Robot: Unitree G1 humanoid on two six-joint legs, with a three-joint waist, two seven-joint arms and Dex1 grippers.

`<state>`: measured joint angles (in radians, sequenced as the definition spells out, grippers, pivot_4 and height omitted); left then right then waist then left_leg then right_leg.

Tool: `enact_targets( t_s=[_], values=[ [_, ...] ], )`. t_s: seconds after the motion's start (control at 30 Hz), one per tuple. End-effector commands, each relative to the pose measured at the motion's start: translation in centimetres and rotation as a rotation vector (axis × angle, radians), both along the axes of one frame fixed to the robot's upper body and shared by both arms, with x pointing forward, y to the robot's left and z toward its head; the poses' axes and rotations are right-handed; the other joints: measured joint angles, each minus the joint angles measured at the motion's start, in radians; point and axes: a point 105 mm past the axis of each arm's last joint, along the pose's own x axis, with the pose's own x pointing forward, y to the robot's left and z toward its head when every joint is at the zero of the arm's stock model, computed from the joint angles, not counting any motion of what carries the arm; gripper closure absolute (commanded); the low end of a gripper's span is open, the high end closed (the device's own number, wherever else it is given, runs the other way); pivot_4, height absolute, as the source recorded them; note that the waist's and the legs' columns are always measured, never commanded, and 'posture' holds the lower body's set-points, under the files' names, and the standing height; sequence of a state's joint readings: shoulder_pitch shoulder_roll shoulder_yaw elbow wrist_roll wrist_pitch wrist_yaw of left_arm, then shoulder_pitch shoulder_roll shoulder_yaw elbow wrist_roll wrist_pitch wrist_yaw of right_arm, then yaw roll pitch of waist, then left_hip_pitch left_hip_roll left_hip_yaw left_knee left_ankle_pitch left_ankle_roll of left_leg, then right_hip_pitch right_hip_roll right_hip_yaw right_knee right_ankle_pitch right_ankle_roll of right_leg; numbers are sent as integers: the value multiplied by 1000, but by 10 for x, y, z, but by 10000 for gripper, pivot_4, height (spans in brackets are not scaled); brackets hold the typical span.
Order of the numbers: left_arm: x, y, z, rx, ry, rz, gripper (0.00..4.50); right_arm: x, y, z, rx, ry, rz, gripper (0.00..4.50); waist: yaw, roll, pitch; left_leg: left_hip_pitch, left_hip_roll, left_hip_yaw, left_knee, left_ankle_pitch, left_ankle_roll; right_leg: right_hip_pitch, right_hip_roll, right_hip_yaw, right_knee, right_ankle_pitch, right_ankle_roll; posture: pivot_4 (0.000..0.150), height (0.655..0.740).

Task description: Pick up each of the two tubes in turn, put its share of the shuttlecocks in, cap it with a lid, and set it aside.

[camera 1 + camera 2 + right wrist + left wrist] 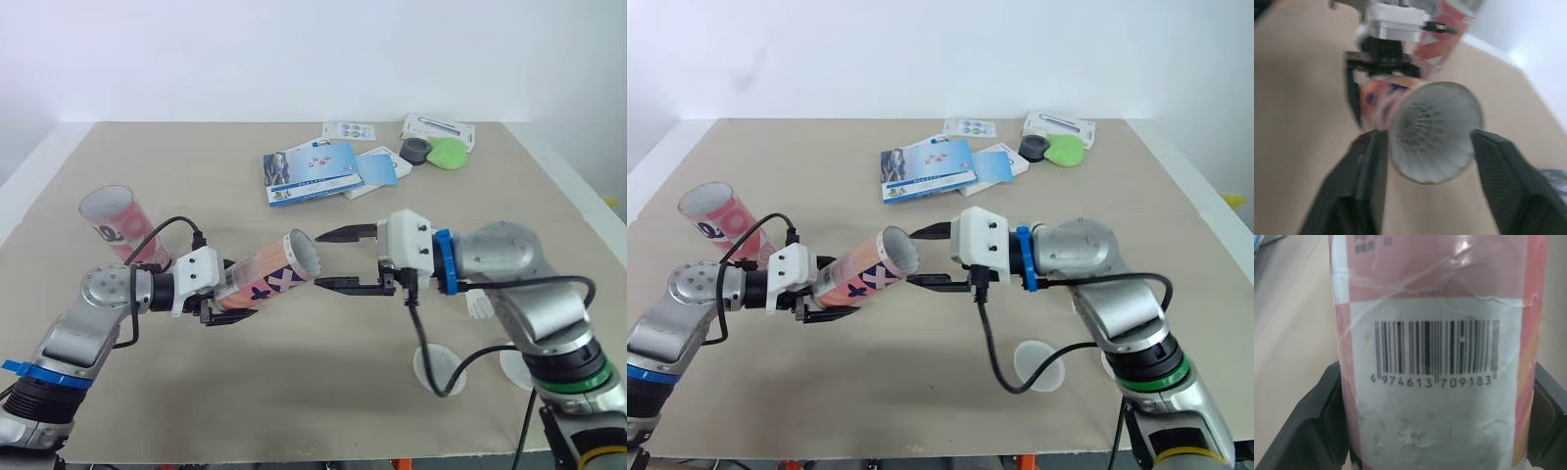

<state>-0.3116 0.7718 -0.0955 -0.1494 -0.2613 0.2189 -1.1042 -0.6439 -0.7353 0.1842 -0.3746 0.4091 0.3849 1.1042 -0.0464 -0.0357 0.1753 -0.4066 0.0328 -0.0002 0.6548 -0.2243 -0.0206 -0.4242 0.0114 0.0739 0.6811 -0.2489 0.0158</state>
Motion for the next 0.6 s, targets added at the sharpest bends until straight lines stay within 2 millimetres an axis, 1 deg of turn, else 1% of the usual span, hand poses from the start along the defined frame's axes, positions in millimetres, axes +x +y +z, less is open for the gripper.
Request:
enact_targets(
  t_s=[0.03,0.1,0.13,0.2,0.33,0.6],
  values=[
    [0,-5,9,-4,-47,-18,4960,15,-10,28,26,-24,-22,28012,-1,0,0,0,0,0,0,0,0,0,0,0,0,0,0,1500,7400],
    [0,-7,9,-11,-48,-23,4960,27,-9,29,-37,-33,-25,33020,-2,1,1,1,0,1,0,0,0,0,1,0,0,1,0,1500,7400],
    [1,-8,9,-15,-49,-26,4960,30,-6,27,-76,-36,-14,38672,-1,1,1,1,0,1,0,0,0,0,1,1,0,1,0,1500,7400],
    [2,-10,9,-21,-52,-32,4960,33,-1,20,-146,-49,15,44028,-1,1,1,1,1,0,0,0,1,0,1,0,0,1,-1,1500,7400],
    [6,-20,10,-42,-65,-48,4960,34,19,2,-255,-75,92,44028,-1,1,1,0,1,0,-1,0,1,0,1,0,0,0,-1,1500,7400],
    [10,-39,10,-63,-78,-76,4960,24,59,-14,-313,-127,207,44028,0,2,1,-1,0,-1,0,0,1,-1,1,-1,0,0,-1,1500,7400]
  ],
)
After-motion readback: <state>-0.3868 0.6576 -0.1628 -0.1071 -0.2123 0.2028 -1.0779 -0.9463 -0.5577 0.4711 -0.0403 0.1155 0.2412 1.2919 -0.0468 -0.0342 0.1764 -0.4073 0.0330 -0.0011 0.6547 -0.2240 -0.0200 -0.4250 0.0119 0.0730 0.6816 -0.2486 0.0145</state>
